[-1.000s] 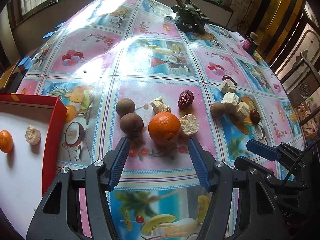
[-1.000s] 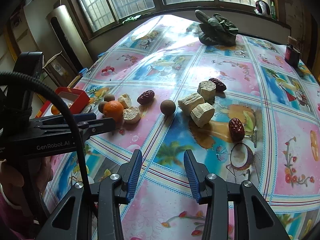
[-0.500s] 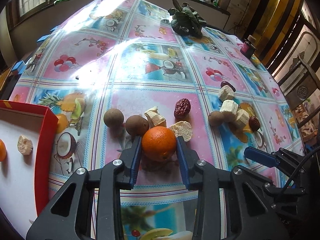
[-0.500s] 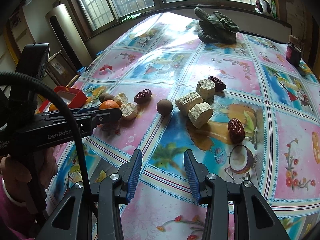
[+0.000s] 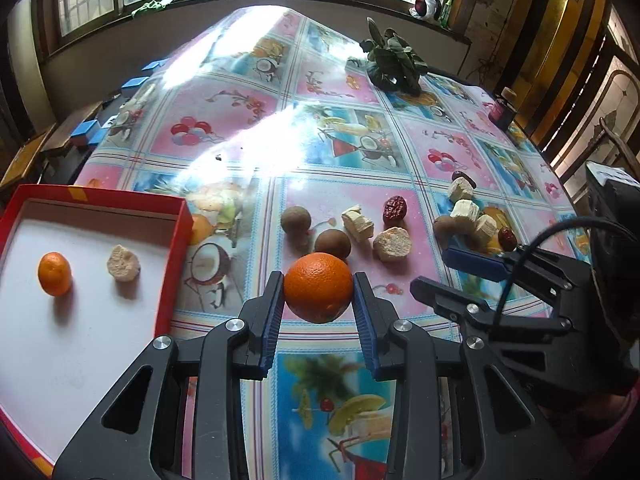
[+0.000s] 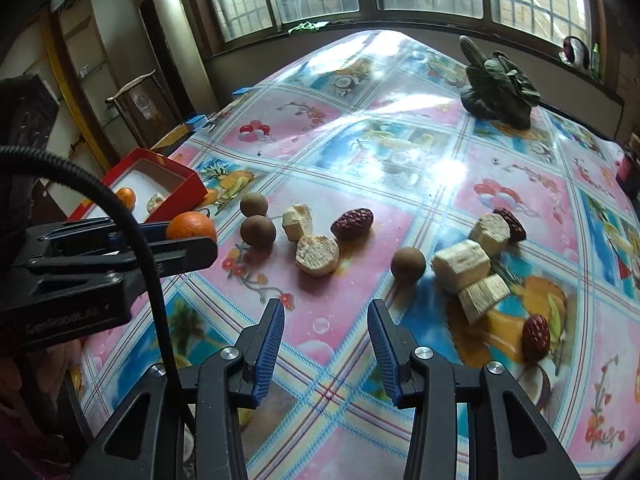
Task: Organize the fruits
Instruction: 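Grasp a second orange with the left tool while the right grasps another round cake, then carry the orange and cake into the red tray and open both tools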
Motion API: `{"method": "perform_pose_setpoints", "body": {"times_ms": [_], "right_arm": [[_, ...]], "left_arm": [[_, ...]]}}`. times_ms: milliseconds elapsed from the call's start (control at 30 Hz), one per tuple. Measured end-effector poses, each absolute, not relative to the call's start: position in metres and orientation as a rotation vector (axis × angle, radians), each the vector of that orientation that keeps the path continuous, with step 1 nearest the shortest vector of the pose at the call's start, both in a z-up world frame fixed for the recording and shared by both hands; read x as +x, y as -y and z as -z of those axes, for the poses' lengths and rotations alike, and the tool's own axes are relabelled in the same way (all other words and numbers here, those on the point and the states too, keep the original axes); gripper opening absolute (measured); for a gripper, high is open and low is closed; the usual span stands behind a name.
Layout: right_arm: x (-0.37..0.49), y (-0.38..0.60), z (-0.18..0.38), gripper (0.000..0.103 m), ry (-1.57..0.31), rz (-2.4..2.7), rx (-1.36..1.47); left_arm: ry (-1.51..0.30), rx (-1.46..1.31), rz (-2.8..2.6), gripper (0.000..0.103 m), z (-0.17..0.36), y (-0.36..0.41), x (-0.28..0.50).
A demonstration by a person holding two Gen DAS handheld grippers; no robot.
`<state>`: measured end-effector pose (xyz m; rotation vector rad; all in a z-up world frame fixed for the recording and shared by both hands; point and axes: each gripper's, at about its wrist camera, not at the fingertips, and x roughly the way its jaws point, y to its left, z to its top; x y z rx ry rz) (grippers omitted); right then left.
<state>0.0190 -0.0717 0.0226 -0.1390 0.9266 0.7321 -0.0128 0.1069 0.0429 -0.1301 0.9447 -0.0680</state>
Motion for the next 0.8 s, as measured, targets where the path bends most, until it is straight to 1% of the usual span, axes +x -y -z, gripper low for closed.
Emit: {"method": "perform_pose_setpoints", "body": {"times_ms": [267, 333, 367, 567, 800], "right_arm": [[0.041, 0.038, -0.015, 0.042, -0.924, -0.738, -0.209], [0.04, 0.034, -0.015, 0.034, -0.909, -0.731, -0.237], [0.039, 0.033, -0.015, 0.027, -0.904, -0.725, -0.252], [0.029, 0.045, -0.019, 0.027, -0.919, -0.718, -0.213], [0.006, 0.046, -0.039, 0.027, -0.887, -0.759, -0.149]], "left_arm": [[-0.922, -0.151, 0.013, 0.033, -0.053, -0.134, -0.029], [-0.921, -0.156, 0.0, 0.033, -0.054, -0.139, -0.031], [-0.921, -0.16, -0.007, 0.033, -0.054, -0.141, -0.031], [-0.908, -0.17, -0.032, 0.033, -0.058, -0.153, -0.038], [-0.89, -0.179, -0.114, 0.033, -0.066, -0.187, -0.062]]}}
